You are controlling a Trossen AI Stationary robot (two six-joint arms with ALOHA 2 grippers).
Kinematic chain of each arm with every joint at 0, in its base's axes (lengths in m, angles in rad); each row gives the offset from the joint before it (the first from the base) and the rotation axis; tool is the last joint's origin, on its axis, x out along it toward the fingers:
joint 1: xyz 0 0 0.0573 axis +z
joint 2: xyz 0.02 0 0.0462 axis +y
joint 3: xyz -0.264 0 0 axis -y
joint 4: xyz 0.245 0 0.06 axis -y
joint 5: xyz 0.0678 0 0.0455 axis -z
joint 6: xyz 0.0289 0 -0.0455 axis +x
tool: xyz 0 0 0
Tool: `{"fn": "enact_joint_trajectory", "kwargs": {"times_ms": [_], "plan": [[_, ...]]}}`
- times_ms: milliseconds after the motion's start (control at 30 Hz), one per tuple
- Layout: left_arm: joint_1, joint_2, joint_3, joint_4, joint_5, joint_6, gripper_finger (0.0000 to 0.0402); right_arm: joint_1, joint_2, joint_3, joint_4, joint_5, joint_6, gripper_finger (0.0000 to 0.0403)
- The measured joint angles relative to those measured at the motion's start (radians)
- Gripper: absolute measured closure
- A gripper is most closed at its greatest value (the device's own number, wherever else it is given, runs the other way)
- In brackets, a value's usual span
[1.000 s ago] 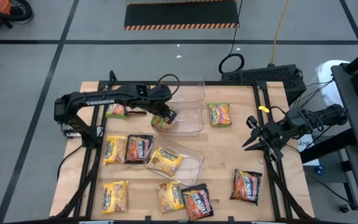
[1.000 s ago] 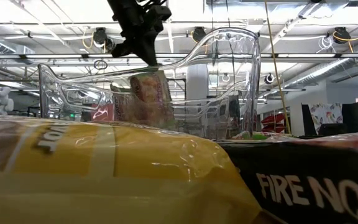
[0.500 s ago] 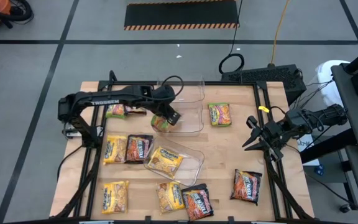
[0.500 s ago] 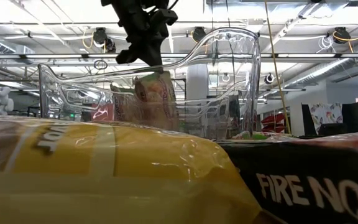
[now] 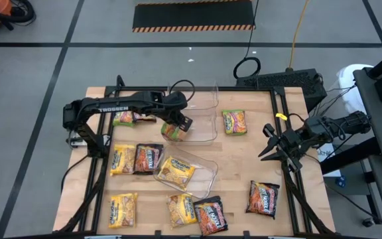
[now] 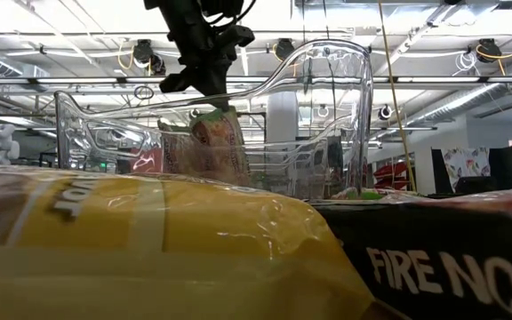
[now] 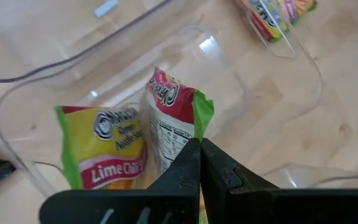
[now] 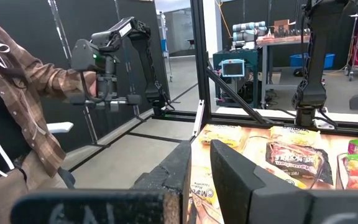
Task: Sort Maruchan noodles
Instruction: Put the green noodle pack into the center transparent bin
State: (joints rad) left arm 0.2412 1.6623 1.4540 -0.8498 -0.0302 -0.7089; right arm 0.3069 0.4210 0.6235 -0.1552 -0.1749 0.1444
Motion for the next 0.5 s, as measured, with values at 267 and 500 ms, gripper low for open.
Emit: {"fn": "enact_joint_trajectory", "kwargs": {"times_ms": [267,500], "plan": [[0.019,0.0,0.0,-0.077,-0.005,-0.02,0.0401,0.0,0.0,0.0,0.0,0.0,0.0,0.0349],[0.023,0.0,0.0,-0.145,-0.007,-0.012,0.0401,0.0,0.0,0.0,0.0,0.0,0.0,0.0349]]}}
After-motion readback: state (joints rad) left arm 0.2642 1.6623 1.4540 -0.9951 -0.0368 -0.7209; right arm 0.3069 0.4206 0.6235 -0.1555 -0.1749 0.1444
